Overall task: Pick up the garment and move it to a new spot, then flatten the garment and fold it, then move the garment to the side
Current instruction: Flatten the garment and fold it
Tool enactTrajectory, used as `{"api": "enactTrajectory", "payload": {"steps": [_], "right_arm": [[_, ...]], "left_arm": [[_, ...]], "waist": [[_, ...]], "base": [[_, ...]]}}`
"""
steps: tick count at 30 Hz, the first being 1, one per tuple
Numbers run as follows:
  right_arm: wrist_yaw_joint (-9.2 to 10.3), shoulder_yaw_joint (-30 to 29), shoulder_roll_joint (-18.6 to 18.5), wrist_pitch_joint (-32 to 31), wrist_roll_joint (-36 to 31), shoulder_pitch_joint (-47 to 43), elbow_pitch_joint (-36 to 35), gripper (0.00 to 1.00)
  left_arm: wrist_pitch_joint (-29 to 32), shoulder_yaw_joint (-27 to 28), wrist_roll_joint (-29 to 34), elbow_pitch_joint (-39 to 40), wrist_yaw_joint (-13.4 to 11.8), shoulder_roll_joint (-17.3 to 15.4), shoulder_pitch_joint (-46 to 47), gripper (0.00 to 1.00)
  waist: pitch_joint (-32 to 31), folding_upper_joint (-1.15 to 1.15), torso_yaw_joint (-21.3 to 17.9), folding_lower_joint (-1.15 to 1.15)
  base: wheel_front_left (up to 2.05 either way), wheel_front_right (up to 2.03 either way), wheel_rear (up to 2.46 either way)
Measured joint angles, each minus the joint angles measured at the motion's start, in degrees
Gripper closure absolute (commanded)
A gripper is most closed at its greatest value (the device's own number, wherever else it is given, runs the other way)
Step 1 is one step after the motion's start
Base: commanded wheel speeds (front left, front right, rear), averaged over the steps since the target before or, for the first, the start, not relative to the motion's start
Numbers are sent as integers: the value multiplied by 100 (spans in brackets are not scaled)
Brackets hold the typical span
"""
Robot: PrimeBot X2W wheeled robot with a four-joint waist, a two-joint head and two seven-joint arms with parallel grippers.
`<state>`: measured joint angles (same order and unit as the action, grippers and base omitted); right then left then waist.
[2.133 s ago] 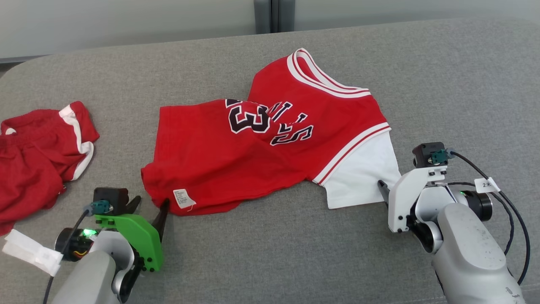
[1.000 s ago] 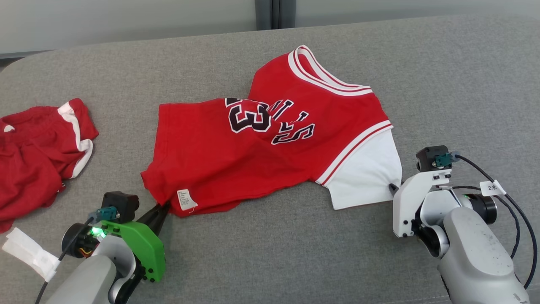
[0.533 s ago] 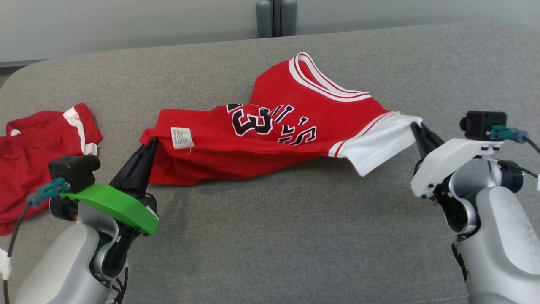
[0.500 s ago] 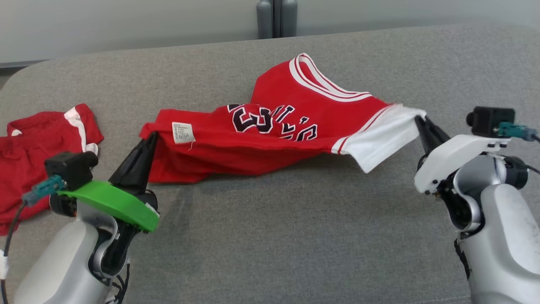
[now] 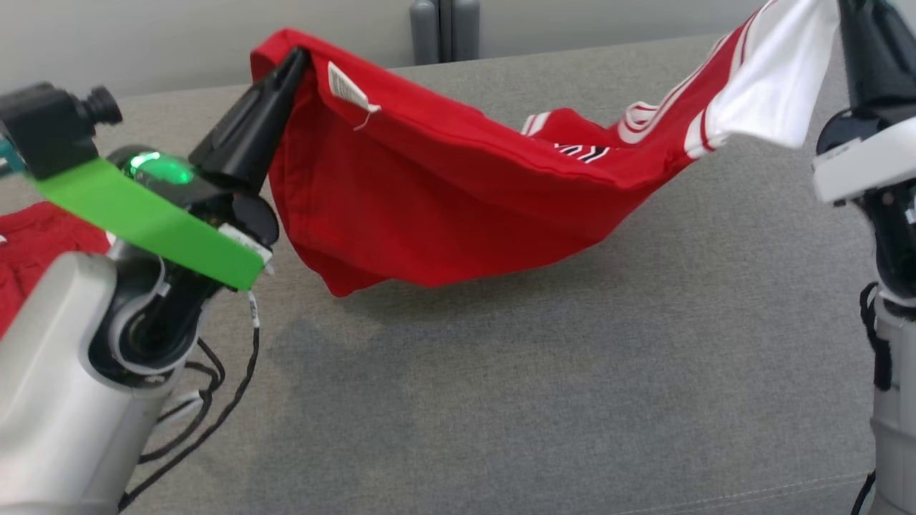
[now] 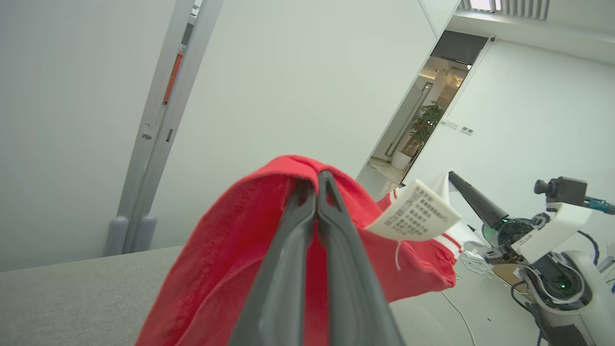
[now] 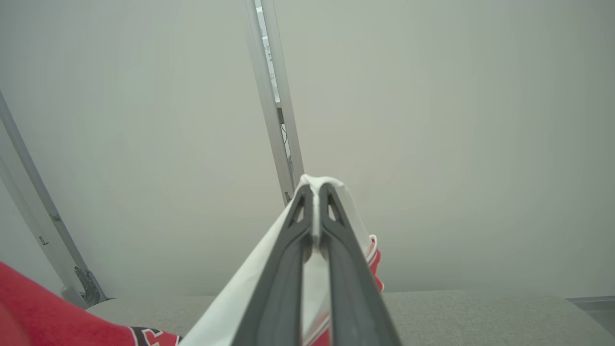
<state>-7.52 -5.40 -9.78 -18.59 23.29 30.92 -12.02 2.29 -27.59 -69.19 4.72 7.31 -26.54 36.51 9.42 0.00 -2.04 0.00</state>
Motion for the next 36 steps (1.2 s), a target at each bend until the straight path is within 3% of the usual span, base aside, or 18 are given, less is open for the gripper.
{"api": "enactTrajectory", "payload": {"steps": [6, 11, 14, 19, 24, 28, 32, 36], "right_arm": [[1, 204, -182, -225, 174, 1248, 282, 100], [2, 476, -268, 33, 181, 2479, 1395, 100], [3, 520, -254, 545, -71, 3238, 2190, 100], [3, 422, 75, 1594, -385, 4419, 3449, 100], [3, 229, 299, 3081, -593, 5339, 4031, 100], [3, 307, 161, 3335, -621, 5785, 4075, 100], [3, 292, 12, 3364, -561, 5962, 3774, 100], [2, 876, -47, 3365, -552, 5522, 4197, 100]], "left_arm": [[598, 185, -523, -83, -7, -83, 909, 100], [886, 279, -541, -580, -146, -65, 1792, 100], [861, 300, -290, -1049, -227, -9, 2407, 100], [316, 323, 385, -1896, -193, 149, 3443, 100], [-687, 366, 975, -2502, -74, 346, 4320, 100], [-1426, 422, 1187, -2708, -20, 499, 4786, 100], [-1675, 624, 1296, -2828, -10, 527, 4937, 100], [-1707, 163, 1351, -2895, 0, 458, 4564, 100]], "waist": [[252, 0, -208, 0], [638, 0, -410, 0], [936, 0, -518, 1], [1499, 0, -693, 1], [1995, 0, -852, 2], [2257, 0, -958, 2], [2418, 0, -978, 1], [2533, 0, -946, 1]], "base": [[0, 0, 0], [0, 0, 0], [0, 0, 0], [0, 0, 0], [0, 0, 0], [0, 0, 0], [0, 0, 0], [0, 0, 0]]}}
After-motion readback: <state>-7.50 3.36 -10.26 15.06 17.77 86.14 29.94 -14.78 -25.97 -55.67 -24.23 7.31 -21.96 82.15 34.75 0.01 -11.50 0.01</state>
